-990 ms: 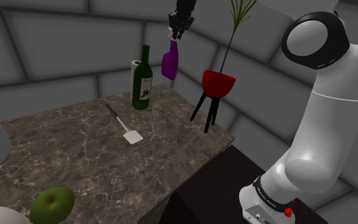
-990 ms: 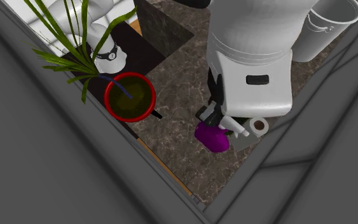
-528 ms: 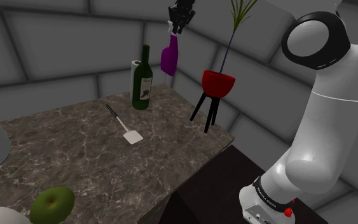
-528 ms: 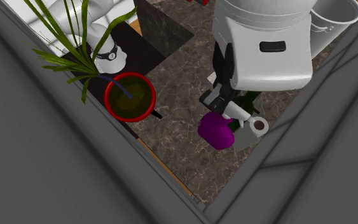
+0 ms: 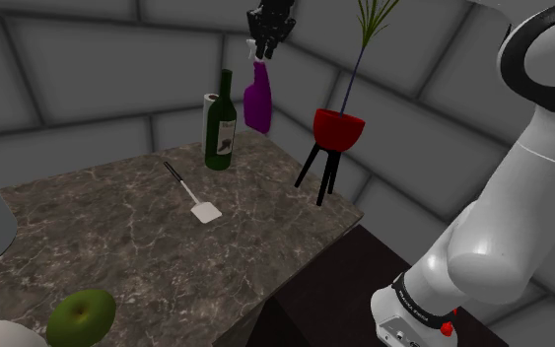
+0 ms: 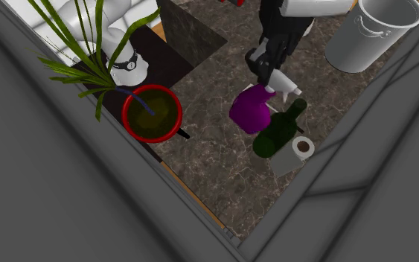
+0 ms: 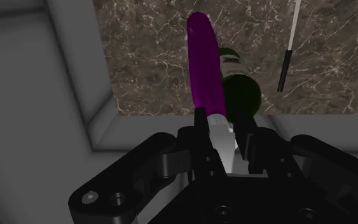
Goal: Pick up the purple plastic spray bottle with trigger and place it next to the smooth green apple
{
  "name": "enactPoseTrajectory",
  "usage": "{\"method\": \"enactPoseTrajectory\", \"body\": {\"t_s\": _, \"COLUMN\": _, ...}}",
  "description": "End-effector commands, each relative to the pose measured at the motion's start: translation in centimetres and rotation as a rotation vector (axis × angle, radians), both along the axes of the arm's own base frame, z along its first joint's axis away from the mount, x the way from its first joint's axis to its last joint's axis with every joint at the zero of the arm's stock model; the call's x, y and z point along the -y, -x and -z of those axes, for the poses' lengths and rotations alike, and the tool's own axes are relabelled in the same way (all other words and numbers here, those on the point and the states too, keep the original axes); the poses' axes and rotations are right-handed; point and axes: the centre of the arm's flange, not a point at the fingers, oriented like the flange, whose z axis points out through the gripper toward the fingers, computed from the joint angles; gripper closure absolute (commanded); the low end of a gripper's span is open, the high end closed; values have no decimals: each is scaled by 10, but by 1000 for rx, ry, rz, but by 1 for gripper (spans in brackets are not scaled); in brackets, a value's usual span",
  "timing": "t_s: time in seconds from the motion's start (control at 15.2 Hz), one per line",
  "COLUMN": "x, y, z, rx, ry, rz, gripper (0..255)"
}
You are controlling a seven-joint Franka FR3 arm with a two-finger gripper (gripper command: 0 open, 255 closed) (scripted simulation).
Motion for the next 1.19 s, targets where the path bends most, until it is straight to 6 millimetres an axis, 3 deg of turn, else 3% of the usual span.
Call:
{"method": "enactPoseTrajectory", "body": {"t_s": 0.0, "x": -20, "y": 15, "z": -3, "rx": 0, "ry": 0, "rz": 1, "gripper": 255}}
{"method": "enactPoseTrajectory", "body": {"t_s": 1.12, "x": -205, "y": 142, "z": -3, "rx": 0, "ry": 0, "rz": 1, "gripper": 255}}
